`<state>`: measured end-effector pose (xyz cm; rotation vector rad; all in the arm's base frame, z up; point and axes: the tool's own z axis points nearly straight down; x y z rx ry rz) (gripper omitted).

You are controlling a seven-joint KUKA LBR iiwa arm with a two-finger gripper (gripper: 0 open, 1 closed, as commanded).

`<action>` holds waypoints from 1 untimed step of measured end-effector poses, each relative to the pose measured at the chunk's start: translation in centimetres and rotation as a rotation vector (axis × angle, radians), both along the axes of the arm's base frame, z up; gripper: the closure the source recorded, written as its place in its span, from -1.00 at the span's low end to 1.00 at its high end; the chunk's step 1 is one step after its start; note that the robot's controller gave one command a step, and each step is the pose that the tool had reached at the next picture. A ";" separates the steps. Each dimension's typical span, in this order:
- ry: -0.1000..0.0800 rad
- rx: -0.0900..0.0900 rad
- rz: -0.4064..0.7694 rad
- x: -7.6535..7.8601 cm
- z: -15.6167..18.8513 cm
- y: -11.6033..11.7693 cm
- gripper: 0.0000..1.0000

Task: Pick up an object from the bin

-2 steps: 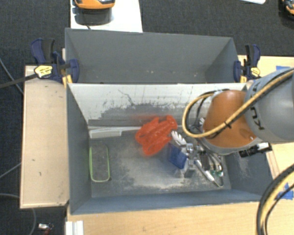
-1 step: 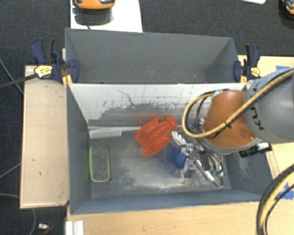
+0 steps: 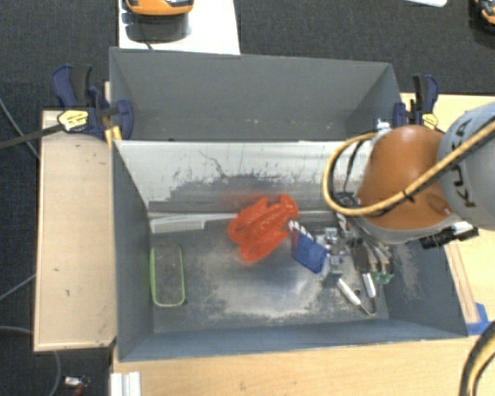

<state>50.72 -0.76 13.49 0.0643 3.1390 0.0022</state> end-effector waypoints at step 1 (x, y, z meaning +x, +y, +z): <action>0.008 0.001 -0.030 -1.4 7.6 -0.9 1.00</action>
Offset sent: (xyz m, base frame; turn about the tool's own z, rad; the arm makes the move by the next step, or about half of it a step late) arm -0.0031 0.0046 0.1629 0.0366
